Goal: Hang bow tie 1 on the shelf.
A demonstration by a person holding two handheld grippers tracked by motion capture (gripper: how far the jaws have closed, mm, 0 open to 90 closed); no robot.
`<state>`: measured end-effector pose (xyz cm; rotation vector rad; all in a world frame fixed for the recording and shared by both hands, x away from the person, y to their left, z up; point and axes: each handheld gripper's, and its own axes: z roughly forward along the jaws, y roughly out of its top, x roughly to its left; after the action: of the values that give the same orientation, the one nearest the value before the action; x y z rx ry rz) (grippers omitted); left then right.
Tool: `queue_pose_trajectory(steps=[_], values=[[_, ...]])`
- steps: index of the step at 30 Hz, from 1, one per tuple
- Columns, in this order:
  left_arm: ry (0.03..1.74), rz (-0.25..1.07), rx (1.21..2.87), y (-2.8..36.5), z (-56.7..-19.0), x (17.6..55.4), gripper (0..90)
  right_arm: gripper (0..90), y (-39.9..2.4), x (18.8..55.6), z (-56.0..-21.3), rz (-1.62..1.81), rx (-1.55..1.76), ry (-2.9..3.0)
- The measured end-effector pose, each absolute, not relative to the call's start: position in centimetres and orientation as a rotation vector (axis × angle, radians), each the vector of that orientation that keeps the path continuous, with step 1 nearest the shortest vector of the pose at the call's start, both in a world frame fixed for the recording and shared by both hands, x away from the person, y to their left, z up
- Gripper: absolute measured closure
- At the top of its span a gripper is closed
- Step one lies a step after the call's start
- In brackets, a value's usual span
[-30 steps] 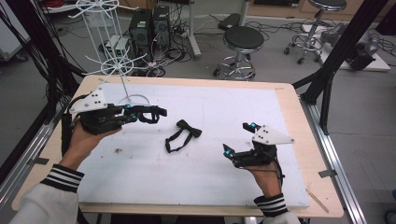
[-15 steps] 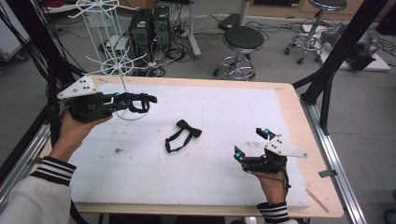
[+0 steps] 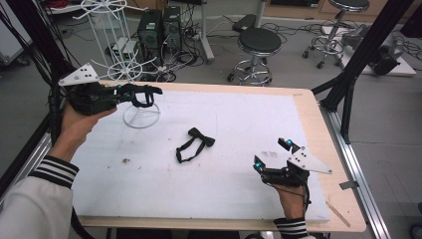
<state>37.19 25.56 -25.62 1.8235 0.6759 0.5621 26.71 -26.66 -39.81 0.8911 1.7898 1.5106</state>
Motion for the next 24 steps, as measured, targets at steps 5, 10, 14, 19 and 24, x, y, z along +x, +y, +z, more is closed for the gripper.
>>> queue_pose_trajectory(steps=[5, 10, 14, 19, 24], values=[[0.704, 0.579, 1.824, 25.3, -25.3, 38.1, 80.9, 0.8, -26.7, 26.7, -39.8, 1.513, 0.887, 1.791], [0.747, 0.59, 1.821, 25.3, -25.3, 38.8, 80.9, 0.8, -26.8, 26.8, -39.8, 1.513, 0.89, 1.798], [0.79, 0.602, 1.824, 25.5, -25.4, 39.4, 80.9, 0.8, -26.8, 26.8, -39.9, 1.521, 0.895, 1.802], [0.841, 0.607, 1.82, 25.4, -25.5, 39.9, 80.8, 0.8, -27.0, 26.8, -39.8, 1.526, 0.895, 1.8], [0.886, 0.623, 1.828, 25.3, -25.6, 40.2, 80.5, 0.8, -27.2, 26.7, -39.8, 1.527, 0.891, 1.797]])
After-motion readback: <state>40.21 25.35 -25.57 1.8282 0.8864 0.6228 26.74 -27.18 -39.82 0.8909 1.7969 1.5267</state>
